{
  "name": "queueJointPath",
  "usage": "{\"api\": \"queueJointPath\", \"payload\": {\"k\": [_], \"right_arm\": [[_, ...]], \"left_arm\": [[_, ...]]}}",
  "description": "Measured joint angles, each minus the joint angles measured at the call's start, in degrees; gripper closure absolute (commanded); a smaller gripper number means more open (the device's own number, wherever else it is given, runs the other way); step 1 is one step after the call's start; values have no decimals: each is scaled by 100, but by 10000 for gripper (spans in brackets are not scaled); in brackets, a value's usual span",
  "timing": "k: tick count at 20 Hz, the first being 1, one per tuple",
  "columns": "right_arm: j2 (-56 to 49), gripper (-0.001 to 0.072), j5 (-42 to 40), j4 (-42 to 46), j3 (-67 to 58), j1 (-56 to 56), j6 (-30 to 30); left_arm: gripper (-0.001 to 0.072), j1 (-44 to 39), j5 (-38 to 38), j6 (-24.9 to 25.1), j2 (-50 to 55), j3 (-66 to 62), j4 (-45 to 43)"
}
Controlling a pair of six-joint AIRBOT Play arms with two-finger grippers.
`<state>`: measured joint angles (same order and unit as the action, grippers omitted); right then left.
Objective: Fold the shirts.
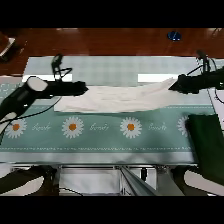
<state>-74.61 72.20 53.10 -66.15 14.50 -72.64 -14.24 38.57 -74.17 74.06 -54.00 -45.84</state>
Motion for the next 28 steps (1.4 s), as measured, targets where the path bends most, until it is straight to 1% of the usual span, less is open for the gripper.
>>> {"api": "queueJointPath", "payload": {"k": [2, 5, 7, 9, 12, 14, 16, 19, 22, 25, 28], "right_arm": [[837, 693, 17, 26, 369, 4, 17], [1952, 693, 184, 7, 721, 4, -39], [2498, 693, 286, -74, 824, 7, -98], [2872, 693, 363, -192, 881, 7, -162], [3165, 693, 424, -361, 916, 7, -199], [3244, 693, 415, -407, 929, 4, -240], [3289, 692, 356, -459, 933, 7, -286], [3316, 693, 308, -522, 935, -20, -352], [3276, 693, 57, -643, 920, -350, -468], [2933, 693, -319, -684, 765, -1012, -601], [2181, 692, -796, -706, 361, -1871, -695]], "left_arm": [[690, -566, -70, -157, 540, -457, 17], [691, -1386, 184, -442, 1521, -1408, 28], [690, -1875, 413, -623, 2181, -2127, 39], [690, -2308, 680, -848, 2771, -2809, 44], [690, -2920, 1010, -1172, 3434, -3565, 63], [690, -3202, 1180, -1270, 3646, -3810, 109], [690, -3248, 1252, -1285, 3722, -3987, 120], [690, -2765, 1696, -1279, 3589, -4111, -35], [689, -1810, 2350, -1373, 3023, -3969, -605], [689, -616, 2614, -1482, 1930, -3257, -1231], [689, 608, 2470, -1504, 374, -2037, -1510]]}}
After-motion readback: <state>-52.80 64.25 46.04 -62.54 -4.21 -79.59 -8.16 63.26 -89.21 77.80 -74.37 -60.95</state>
